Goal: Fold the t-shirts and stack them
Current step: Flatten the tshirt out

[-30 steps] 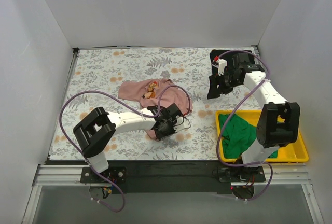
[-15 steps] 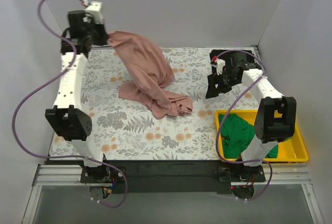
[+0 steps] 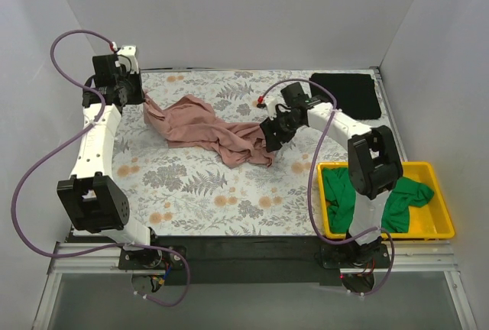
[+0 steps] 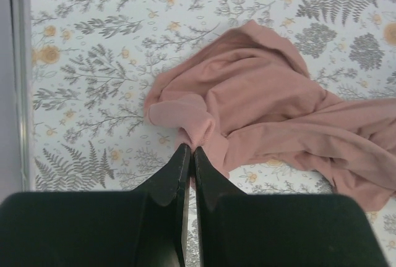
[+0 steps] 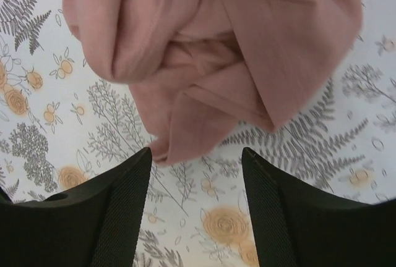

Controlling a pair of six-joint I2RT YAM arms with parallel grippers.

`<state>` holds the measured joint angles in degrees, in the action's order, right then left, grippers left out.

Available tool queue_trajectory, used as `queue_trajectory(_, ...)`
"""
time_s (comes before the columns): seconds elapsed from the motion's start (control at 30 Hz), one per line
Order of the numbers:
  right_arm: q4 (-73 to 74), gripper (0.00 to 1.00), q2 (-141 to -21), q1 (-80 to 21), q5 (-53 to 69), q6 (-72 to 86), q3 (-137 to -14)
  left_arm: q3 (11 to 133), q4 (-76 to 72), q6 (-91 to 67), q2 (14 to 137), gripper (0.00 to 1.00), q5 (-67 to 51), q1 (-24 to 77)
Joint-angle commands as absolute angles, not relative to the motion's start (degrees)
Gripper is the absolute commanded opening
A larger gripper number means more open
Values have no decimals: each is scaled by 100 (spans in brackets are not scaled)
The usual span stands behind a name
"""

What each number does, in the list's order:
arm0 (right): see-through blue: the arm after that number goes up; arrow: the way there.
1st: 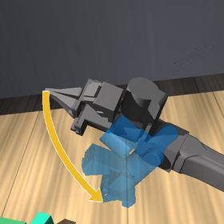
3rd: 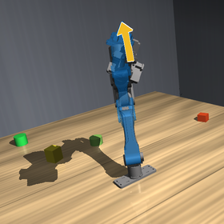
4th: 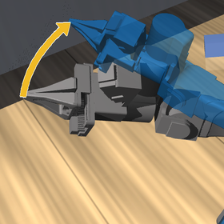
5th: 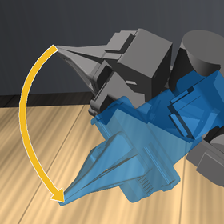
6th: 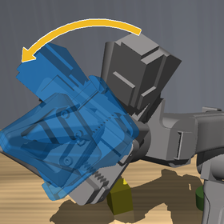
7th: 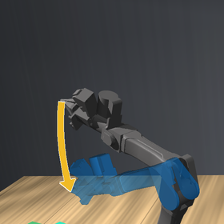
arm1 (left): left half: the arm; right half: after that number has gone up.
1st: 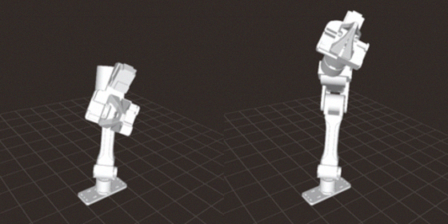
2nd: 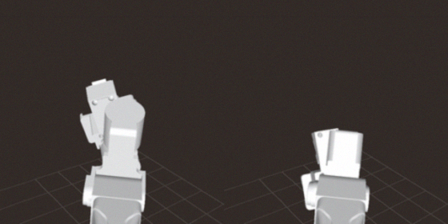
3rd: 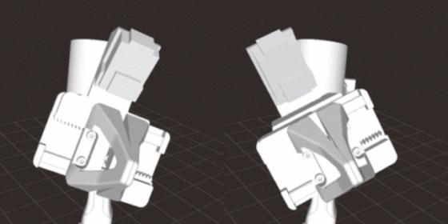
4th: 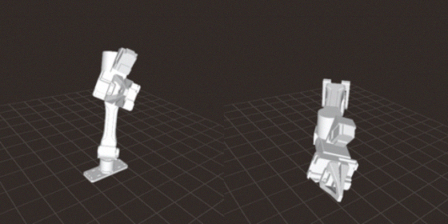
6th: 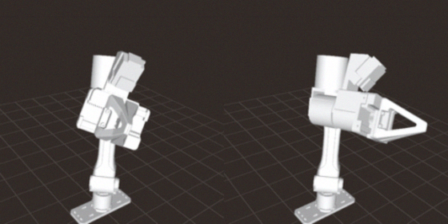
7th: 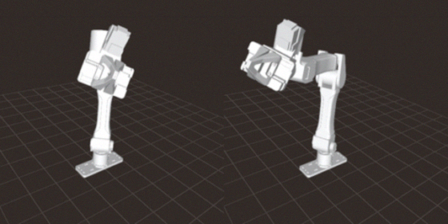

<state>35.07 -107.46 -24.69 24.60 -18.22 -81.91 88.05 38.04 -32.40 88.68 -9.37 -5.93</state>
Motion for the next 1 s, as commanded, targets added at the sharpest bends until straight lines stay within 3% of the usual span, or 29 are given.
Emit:
queue_trajectory(0.0,3270,65,-10889,-2733,2153,-1793,-8569,8850,3691,-3182,8560,0,-677,-738)
queue_trajectory(0.4,3129,63,-11083,-3559,1855,-1784,-8683,9009,3718,-3164,8771,0,-800,-765)
queue_trajectory(0.7,2822,47,-11495,-3762,1407,-1495,-8763,9176,3726,-3199,8886,0,-852,-782)
queue_trajectory(0.8,2795,27,-11488,-3744,1029,-1468,-8780,9220,3744,-3208,8895,0,-853,-826)
queue_trajectory(0.83,2778,6,-11426,-3735,854,-1468,-8780,9246,3744,-3208,8886,0,-861,-835)
queue_trajectory(0.87,2777,1,-11339,-3727,748,-1468,-8763,9255,3727,-3208,8860,0,-870,-861)
queue_trajectory(0.97,2769,1,-10856,-3648,554,-1687,-8763,9299,3674,-3243,8807,0,-940,-958)
